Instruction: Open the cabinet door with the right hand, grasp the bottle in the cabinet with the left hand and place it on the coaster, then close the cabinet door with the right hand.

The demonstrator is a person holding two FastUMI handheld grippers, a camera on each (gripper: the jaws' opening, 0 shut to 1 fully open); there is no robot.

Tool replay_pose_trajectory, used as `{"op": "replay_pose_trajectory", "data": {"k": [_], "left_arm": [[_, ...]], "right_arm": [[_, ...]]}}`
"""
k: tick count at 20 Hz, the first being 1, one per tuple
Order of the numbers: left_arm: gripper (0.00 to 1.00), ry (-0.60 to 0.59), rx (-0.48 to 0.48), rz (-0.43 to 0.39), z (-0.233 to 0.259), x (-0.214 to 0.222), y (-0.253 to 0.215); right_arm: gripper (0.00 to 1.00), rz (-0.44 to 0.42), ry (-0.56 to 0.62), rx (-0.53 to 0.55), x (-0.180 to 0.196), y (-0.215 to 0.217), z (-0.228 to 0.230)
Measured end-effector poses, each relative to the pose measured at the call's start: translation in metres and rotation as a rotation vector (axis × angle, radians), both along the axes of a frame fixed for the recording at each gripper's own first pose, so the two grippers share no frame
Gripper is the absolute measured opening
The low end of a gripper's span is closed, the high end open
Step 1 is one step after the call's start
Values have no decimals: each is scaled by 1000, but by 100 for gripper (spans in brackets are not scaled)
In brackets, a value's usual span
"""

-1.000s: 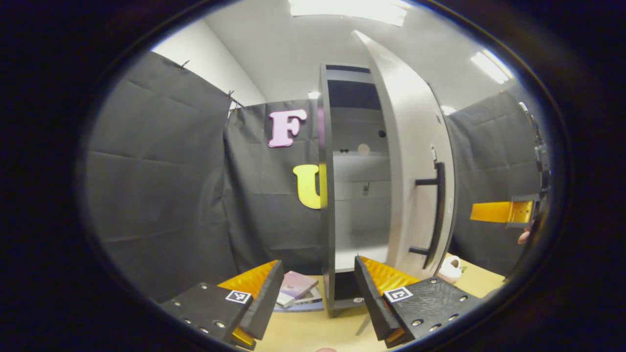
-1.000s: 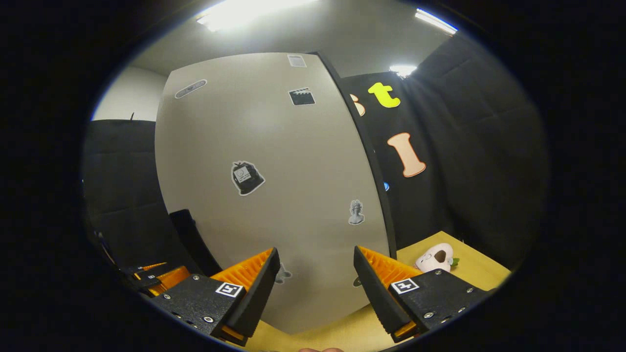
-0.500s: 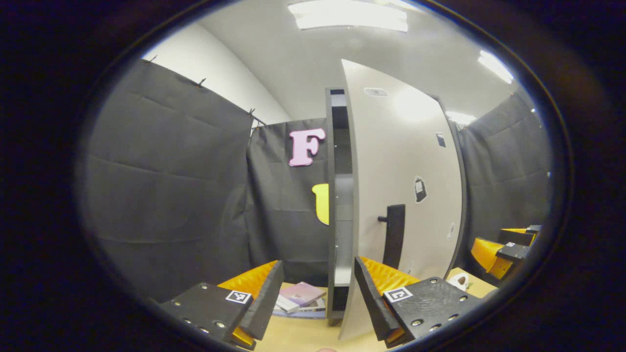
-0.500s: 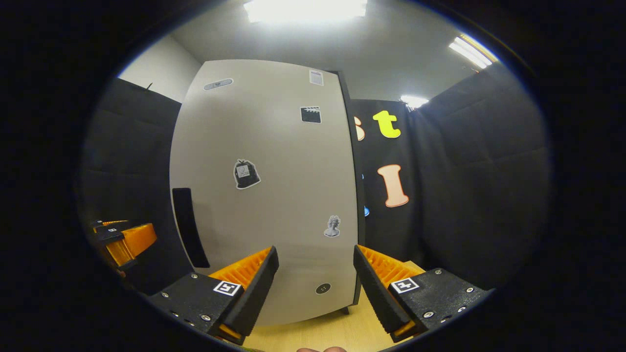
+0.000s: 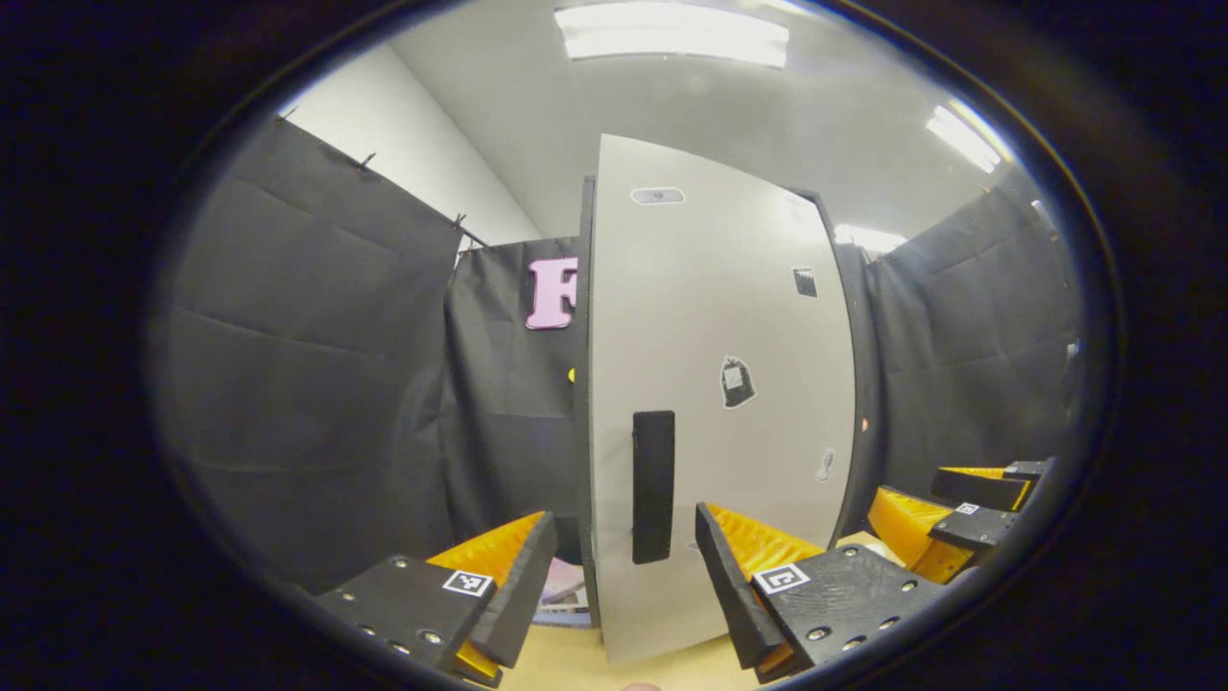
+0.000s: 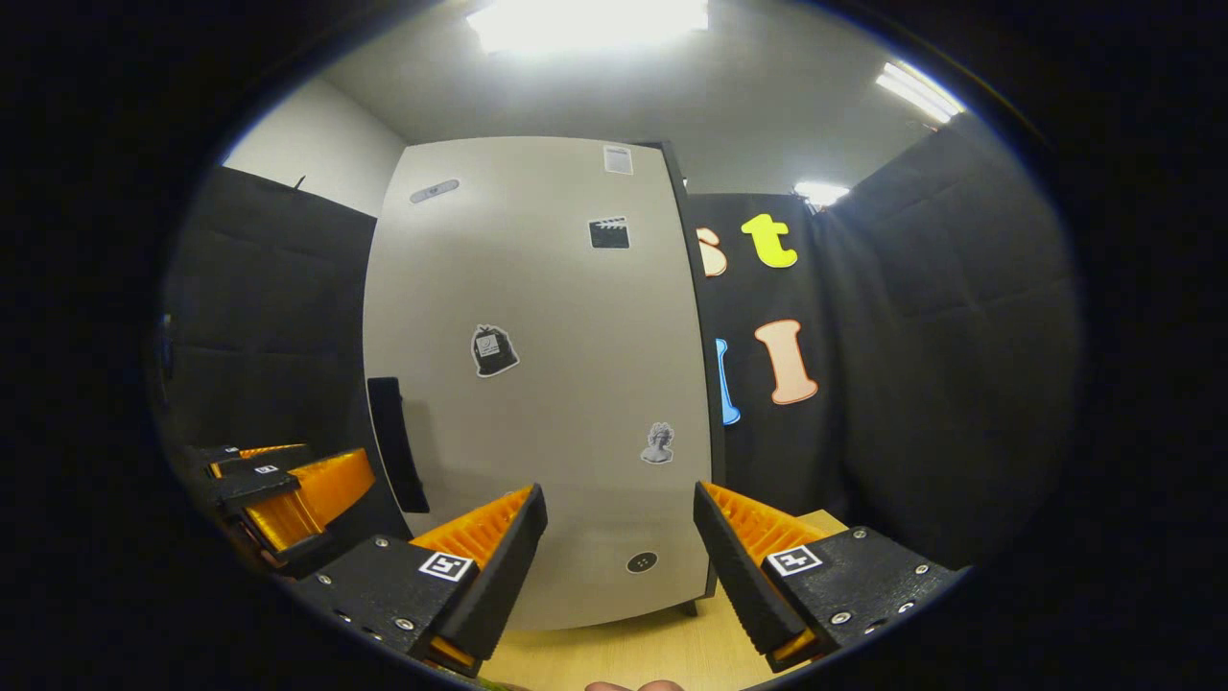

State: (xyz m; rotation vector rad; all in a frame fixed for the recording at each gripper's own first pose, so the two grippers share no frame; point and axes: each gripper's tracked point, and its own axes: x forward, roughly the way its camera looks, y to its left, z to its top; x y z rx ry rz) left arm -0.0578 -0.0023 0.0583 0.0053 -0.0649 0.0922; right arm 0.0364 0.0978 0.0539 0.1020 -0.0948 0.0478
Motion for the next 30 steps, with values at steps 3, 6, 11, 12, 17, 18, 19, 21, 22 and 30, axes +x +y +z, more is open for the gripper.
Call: {"op": "replay_pose_trajectory", "data": {"k": [3,6,11,12,17,18,19,21,22,30], "left_arm": [[82,3,11,-27,0,4,-12],[82,-4,11,-27,4,6,-13],[83,4,10,-49,3,7,-21],[83,6,8,-52,2,8,-22],[85,5,-2,-50,2,6,-22],[83,6,-3,-50,1,5,-22],[83,7,-4,-51,1,6,-21],[83,11,-3,-51,0,9,-19],[83,12,-5,-53,1,9,-19],[83,21,-14,-87,-2,9,-26]], "right_arm": [[92,20,14,0,-2,2,-7],[95,27,2,-4,-4,-2,-6],[95,26,-6,0,-7,-8,-7],[95,27,-9,3,-6,-9,-7],[95,35,-13,10,-10,-10,-8],[95,36,-12,9,-10,-10,-10],[95,38,-10,10,-10,-10,-10],[95,37,-8,12,-10,-11,-10],[95,36,-6,16,-9,-12,-9],[95,22,15,28,-10,-16,-7]]}}
